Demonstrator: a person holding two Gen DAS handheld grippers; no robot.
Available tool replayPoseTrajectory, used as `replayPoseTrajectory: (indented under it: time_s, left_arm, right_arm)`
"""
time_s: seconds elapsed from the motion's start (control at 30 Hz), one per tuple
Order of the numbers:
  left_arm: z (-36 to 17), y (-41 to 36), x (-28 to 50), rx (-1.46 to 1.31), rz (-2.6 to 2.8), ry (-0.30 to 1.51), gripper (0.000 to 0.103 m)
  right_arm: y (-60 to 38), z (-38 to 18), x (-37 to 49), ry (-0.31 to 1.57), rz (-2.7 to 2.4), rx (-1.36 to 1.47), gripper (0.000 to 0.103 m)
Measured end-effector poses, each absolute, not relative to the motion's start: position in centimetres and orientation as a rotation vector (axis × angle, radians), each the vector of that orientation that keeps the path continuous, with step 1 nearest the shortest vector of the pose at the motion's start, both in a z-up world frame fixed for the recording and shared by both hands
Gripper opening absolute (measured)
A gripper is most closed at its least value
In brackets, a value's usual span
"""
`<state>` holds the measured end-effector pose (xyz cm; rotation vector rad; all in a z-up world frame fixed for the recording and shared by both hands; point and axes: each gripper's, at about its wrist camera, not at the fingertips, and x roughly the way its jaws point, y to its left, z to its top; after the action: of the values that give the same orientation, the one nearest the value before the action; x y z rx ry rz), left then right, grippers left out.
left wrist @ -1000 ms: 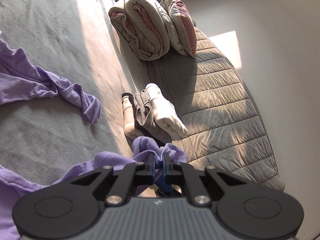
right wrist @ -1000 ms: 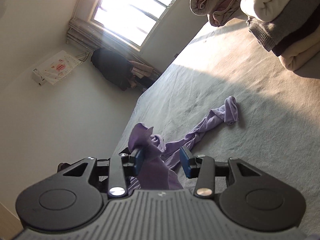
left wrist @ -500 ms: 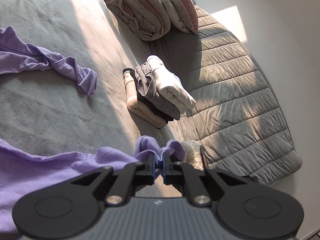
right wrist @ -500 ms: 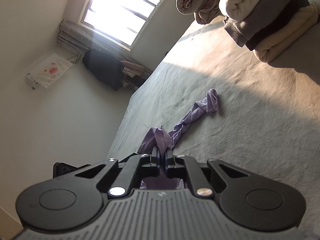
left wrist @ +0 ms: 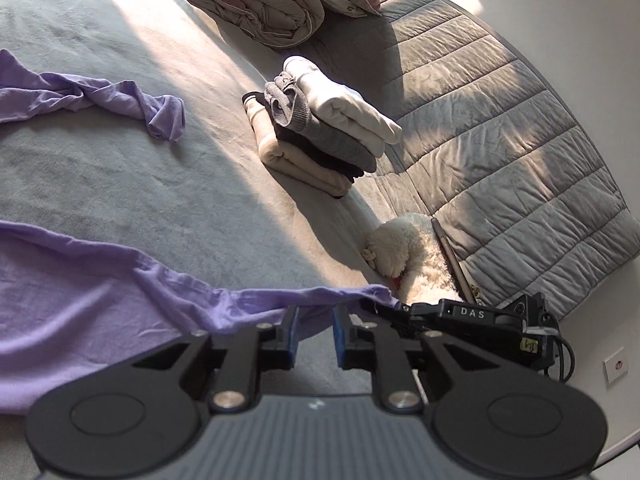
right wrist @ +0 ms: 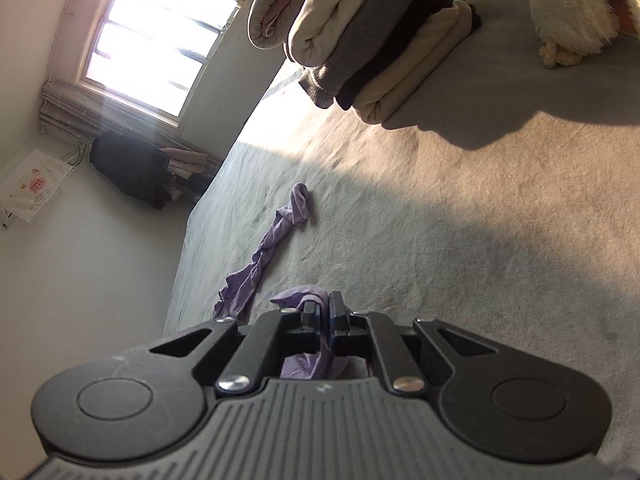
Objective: Fold clothes
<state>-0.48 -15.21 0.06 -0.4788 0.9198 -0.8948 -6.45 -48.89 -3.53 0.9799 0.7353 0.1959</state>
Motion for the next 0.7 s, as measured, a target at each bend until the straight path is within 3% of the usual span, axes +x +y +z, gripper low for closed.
replayPoseTrajectory:
  time_s: [0.1,0.27,0.33,0.5,0.57,0.6,0.7]
  left_arm:
    - [-0.5,-15.6,-1.7,-0.422,-0.881,0.907,0.029]
    - [-2.0,-16.0,-2.9,-0.339,-0.832,0.924,0.03]
    - [-2.4,-16.0,-3.2,-0.314,-0.815,0.936,0.03]
    - [-2.2,-16.4,-3.6,-0.229,-0.789,0.908,0.03]
    - [-1.8,-16.6,-3.3,-0.173,-0.746,0.898,0.03]
    - [-1.6,-16.6,-3.1,-0.142,-0.72,0.897,0.03]
    - [-1.0,-15.3,-2.8,-0.068,-0.642,0.877,0.031]
  right_arm:
    - [-50.1,-4.3,-6.8,0.769,0.135,0.99,0.007]
    - [-51.3,-5.1,-6.9,0.828,0.0,0.944,0.006]
    - [-51.6,-5.1,-6.9,0.835,-0.054,0.885,0.014]
    - [-52.2,-4.5,-7.0,0.8,-0.008,0.861,0.016]
    - [-51.5,-4.1,-6.9,0.799,0.035,0.823,0.028]
    - [-51.1,-3.8,-6.8,0.799,0.052,0.795,0.046]
    - [-49.2,-3.0,-6.5,0.793,0.079,0.663,0.049]
